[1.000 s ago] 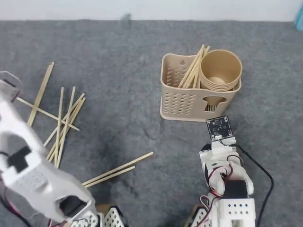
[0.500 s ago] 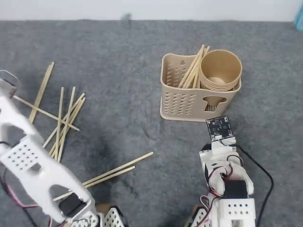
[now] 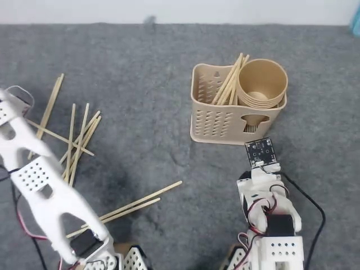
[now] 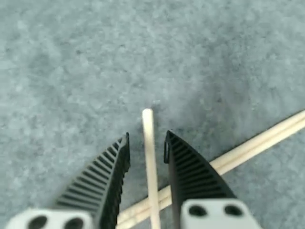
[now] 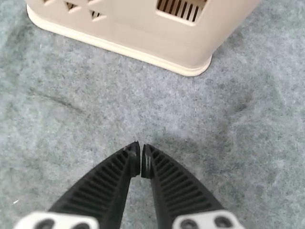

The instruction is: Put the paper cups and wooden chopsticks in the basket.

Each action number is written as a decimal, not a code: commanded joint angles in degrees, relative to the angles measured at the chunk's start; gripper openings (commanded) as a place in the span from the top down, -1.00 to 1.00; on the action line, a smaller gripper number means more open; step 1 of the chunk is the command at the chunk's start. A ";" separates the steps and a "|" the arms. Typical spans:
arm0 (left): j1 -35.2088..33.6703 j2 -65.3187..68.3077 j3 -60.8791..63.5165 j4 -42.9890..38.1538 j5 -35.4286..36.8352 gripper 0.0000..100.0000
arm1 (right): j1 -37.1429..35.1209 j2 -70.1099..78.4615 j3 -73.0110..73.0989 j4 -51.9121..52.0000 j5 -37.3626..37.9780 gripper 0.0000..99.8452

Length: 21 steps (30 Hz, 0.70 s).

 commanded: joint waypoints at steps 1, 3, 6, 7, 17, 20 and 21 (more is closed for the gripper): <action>0.79 1.76 -8.04 1.58 0.70 0.78 | 0.31 -0.84 -0.35 0.04 0.97 0.93; 0.79 3.96 -10.77 1.58 0.70 0.78 | 0.31 -0.84 -0.35 0.04 0.97 0.93; 0.53 6.68 -13.23 1.58 0.70 0.78 | 0.31 -0.84 -0.35 0.04 0.97 0.93; 0.53 7.38 -13.58 1.58 0.70 0.78 | 0.31 -0.84 -0.35 0.04 0.97 0.93; 0.62 9.85 -13.93 1.58 0.70 0.78 | 0.22 -0.84 -0.35 0.04 0.97 0.93; 0.44 9.41 -13.93 1.67 0.70 0.84 | 0.22 -0.84 -0.35 0.04 0.97 0.93; 0.35 9.32 -14.02 1.67 0.70 0.89 | 0.22 -0.84 -0.35 0.04 0.97 0.93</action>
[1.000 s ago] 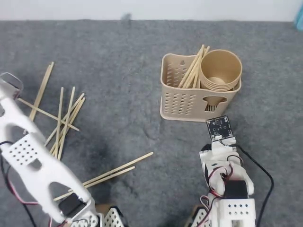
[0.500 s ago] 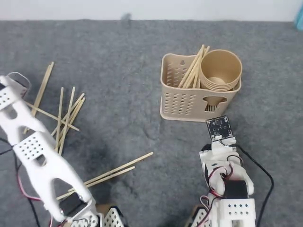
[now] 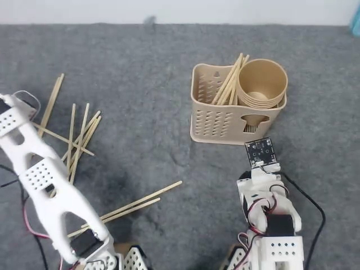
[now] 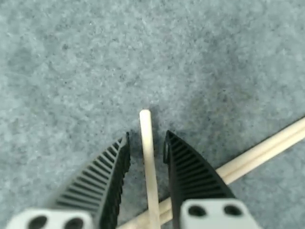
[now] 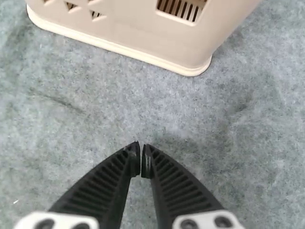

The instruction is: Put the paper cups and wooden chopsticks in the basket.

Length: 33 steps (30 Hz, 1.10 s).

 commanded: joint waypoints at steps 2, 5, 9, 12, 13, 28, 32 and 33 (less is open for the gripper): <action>-0.18 -0.88 -3.12 0.70 0.70 0.99 | 0.22 -0.84 -0.35 0.04 0.97 0.93; -0.35 -0.88 -5.32 4.31 0.70 0.97 | 0.22 -0.84 -0.35 0.04 0.97 0.93; -0.09 -1.67 -5.14 6.68 0.70 0.98 | 0.22 -0.84 -0.35 0.04 0.97 0.93; -0.26 -4.04 -5.14 8.62 0.70 0.98 | 0.22 -0.84 -0.35 0.04 0.97 0.93; -0.26 -5.10 -5.14 9.58 0.70 0.98 | 0.22 -0.84 -0.35 0.04 0.97 0.93; -4.75 -19.69 -4.97 14.33 0.44 0.98 | 0.22 -0.84 -0.35 0.04 0.97 0.93; -7.47 -20.31 -4.97 14.33 -0.18 0.98 | 0.22 -0.84 -0.35 0.04 0.97 0.93; -8.18 -20.40 -4.97 14.33 -1.41 0.98 | 0.22 -0.84 -0.35 0.04 0.97 0.93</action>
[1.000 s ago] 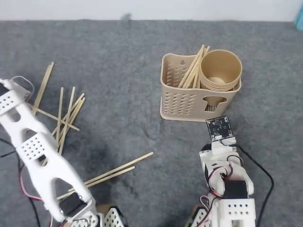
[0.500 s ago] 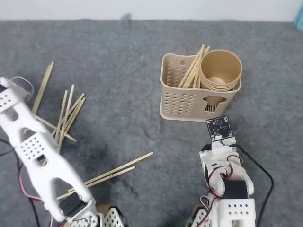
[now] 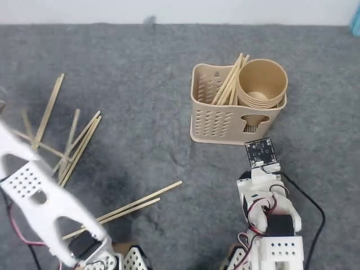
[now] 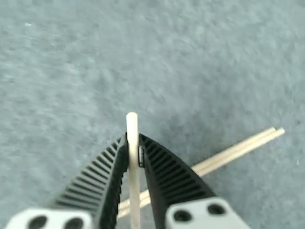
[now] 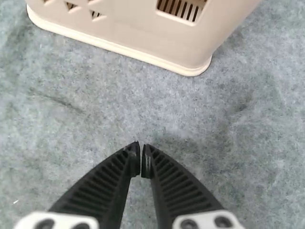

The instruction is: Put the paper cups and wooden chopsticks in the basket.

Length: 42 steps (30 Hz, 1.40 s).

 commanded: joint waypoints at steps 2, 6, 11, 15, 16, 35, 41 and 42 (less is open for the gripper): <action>-2.99 -5.19 -1.98 2.02 -4.13 0.98 | 0.22 -0.84 -0.35 0.04 0.97 0.93; -4.92 -5.36 -1.98 2.02 -5.98 0.98 | 0.22 -0.84 -0.35 0.04 0.97 0.93; -5.63 -7.30 -1.98 2.02 -7.91 0.98 | 0.22 -0.84 -0.35 0.04 0.97 0.93; -5.71 -9.85 -1.98 2.02 -8.09 0.98 | 0.22 -0.84 -0.26 0.04 0.97 0.93; -5.98 -10.46 -1.98 2.02 -8.09 0.98 | 0.22 -0.84 -0.26 0.04 0.97 0.93; -8.97 -19.60 -1.89 2.29 -11.69 0.98 | 0.31 -0.84 -0.26 0.04 0.97 0.93; -10.37 -23.74 -1.80 2.37 -13.01 0.98 | 0.31 -0.84 -0.26 0.04 0.97 0.93; -10.37 -24.53 -1.27 2.37 -13.01 0.98 | 0.31 -0.84 -0.26 0.04 0.97 0.93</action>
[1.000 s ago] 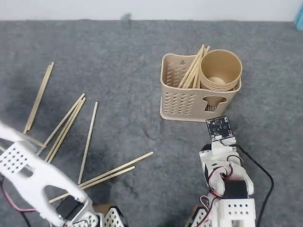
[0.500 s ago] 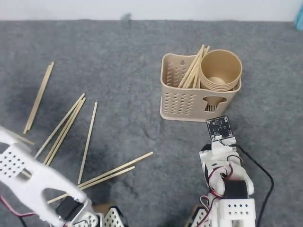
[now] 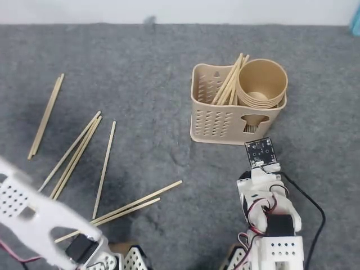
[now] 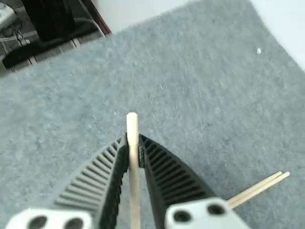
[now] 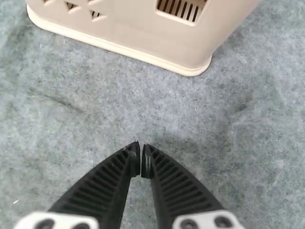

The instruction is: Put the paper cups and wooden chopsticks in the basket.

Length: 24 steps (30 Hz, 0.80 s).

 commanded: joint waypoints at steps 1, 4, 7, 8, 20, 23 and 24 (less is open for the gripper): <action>-0.53 -7.03 -0.22 2.29 -0.62 0.98 | 0.31 -0.84 -0.26 0.04 0.97 0.93; 0.79 -11.96 6.29 2.29 -0.62 0.98 | 0.31 -0.84 -0.26 0.04 0.88 0.93; 1.76 -19.60 17.10 2.20 -0.70 0.98 | 0.31 -0.84 -0.18 0.04 0.79 0.93; 2.37 -22.51 20.97 2.11 -0.70 0.98 | 0.40 -0.84 -0.18 0.04 0.70 0.93; 16.00 -49.67 55.96 1.93 -0.62 0.98 | 0.75 -0.84 -0.18 0.22 0.70 0.93; 22.51 -55.65 60.62 1.85 -0.44 0.98 | 0.75 -0.84 -0.18 0.31 0.79 0.93; 24.97 -57.76 62.02 1.76 -0.44 0.98 | 0.75 -0.84 -0.18 0.31 0.88 0.93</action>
